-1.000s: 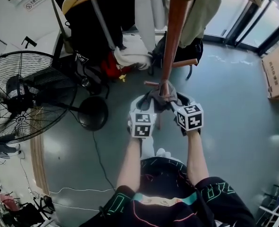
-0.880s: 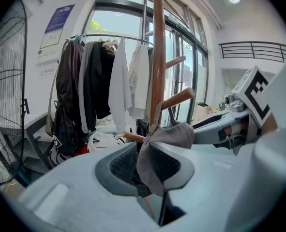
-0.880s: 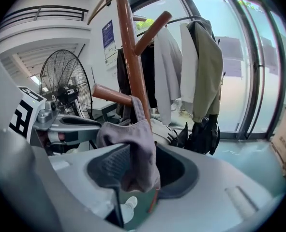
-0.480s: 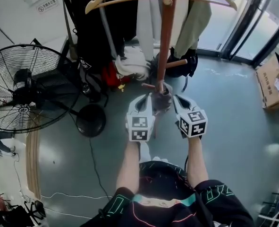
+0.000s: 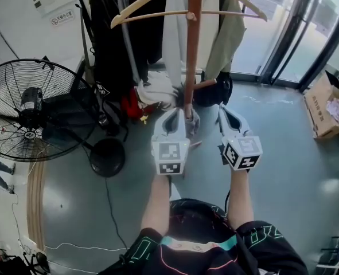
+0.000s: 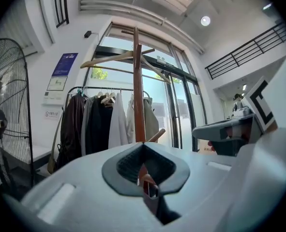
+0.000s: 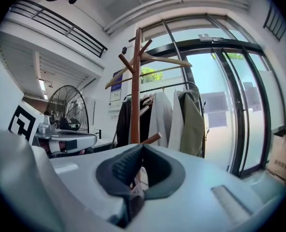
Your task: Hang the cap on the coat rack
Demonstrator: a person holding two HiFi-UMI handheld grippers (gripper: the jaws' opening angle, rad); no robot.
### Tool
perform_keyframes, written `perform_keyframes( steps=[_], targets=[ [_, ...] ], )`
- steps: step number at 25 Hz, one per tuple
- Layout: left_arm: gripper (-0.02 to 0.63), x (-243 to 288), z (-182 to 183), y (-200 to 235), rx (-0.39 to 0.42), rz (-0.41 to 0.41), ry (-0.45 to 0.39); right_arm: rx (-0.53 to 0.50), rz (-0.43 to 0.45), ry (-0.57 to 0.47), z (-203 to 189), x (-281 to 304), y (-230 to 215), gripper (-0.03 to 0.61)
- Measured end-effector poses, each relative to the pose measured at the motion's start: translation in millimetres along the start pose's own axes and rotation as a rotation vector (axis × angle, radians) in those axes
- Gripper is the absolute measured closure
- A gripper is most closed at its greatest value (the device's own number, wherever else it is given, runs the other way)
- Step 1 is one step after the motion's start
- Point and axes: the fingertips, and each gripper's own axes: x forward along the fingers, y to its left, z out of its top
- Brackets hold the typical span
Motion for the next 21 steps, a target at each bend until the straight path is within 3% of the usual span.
perform_keyframes(
  steps=[6,12,21],
  targets=[
    [0.604,-4.7,11.8,6.6,0.020,0.039,-0.022,-0.008,-0.011,-0.036,13.1,-5.2,-1.6,0.575],
    [0.604,-10.0,6.9,26.4,-0.028,0.122,0.009,-0.016,-0.016,-0.063,21.7,-4.2,-1.9,0.575],
    [0.604,-7.4,4.2,27.9,-0.062,0.118,0.000,-0.027,-0.019,-0.071,22.9,-0.9,-5.8,0.575]
  ],
)
